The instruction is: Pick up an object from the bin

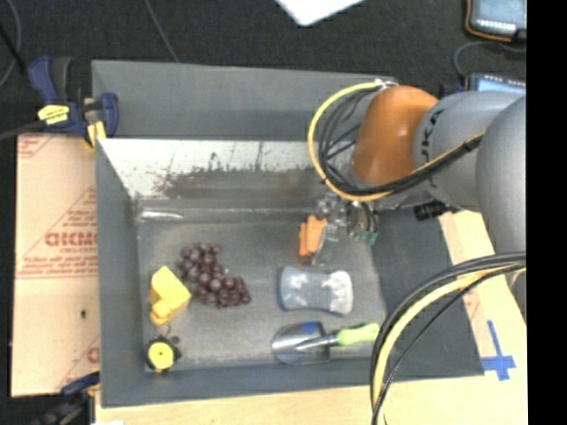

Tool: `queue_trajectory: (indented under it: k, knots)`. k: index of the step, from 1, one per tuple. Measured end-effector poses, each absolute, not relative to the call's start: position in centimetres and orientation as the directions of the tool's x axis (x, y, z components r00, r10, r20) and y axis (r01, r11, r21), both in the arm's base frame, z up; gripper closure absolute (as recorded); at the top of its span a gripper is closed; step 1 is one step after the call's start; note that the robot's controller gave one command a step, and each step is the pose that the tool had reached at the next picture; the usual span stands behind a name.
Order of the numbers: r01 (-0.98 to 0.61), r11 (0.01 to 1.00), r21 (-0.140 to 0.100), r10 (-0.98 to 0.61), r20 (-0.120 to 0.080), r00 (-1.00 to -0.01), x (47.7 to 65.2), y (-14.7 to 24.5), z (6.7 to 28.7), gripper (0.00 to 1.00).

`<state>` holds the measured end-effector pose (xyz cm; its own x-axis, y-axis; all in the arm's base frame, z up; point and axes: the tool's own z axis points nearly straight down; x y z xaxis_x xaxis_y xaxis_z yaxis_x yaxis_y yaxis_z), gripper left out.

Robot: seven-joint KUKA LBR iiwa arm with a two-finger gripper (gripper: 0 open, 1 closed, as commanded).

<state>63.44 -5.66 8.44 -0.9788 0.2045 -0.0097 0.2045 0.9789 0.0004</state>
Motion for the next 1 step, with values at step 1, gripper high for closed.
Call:
queue_trajectory:
  k: [1]
  knots:
    - [0.221,0.975,0.001,0.221,-0.016,-0.975,62.54,-5.45,23.02,1.0]
